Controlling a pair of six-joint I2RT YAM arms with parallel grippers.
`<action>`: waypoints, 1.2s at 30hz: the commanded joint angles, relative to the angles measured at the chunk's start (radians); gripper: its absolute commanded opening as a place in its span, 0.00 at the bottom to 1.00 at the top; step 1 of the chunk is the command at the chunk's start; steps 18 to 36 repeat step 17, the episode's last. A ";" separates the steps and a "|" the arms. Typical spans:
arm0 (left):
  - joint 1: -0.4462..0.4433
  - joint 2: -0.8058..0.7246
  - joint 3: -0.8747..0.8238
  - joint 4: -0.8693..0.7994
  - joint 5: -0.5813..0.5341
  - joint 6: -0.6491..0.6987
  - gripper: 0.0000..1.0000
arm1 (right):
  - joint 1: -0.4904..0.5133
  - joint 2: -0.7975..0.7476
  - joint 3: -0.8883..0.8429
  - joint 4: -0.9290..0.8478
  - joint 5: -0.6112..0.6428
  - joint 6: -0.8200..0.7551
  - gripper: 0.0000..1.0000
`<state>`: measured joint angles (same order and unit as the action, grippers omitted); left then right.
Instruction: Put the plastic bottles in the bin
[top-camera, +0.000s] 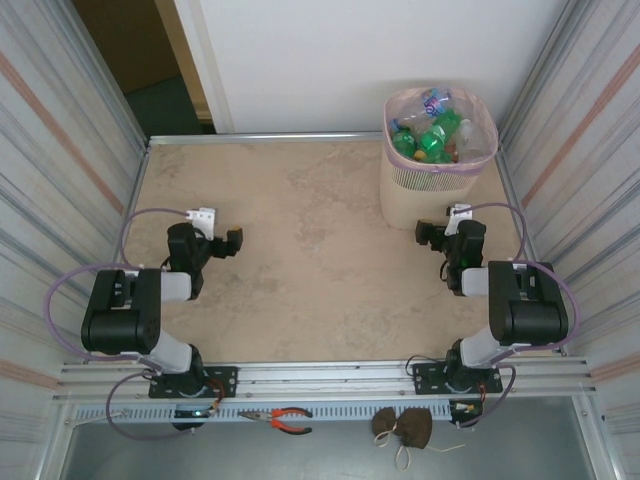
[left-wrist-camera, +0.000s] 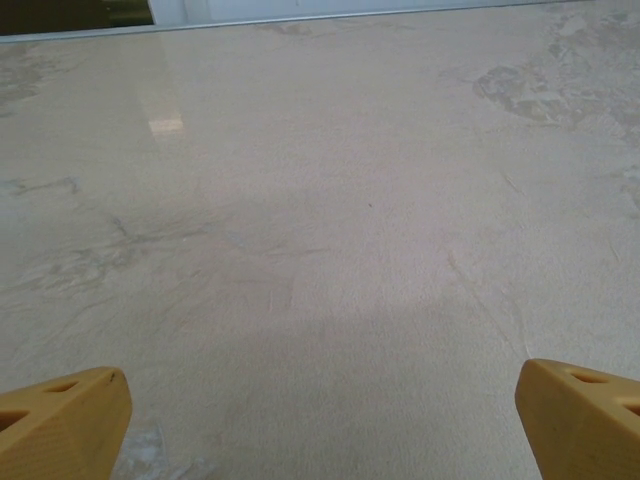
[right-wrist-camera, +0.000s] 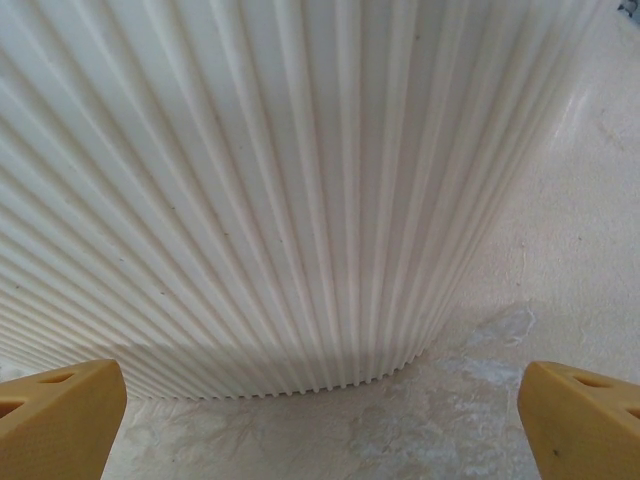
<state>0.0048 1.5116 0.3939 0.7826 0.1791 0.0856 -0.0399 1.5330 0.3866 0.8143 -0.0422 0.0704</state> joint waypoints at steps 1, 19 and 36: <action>-0.003 0.000 0.016 0.012 -0.033 0.002 0.99 | -0.005 0.010 0.016 -0.006 0.019 0.011 0.99; -0.004 -0.001 0.016 0.012 -0.035 0.002 0.99 | -0.009 0.009 0.018 -0.008 0.013 0.013 0.99; -0.004 -0.001 0.016 0.012 -0.035 0.002 0.99 | -0.009 0.009 0.018 -0.008 0.013 0.013 0.99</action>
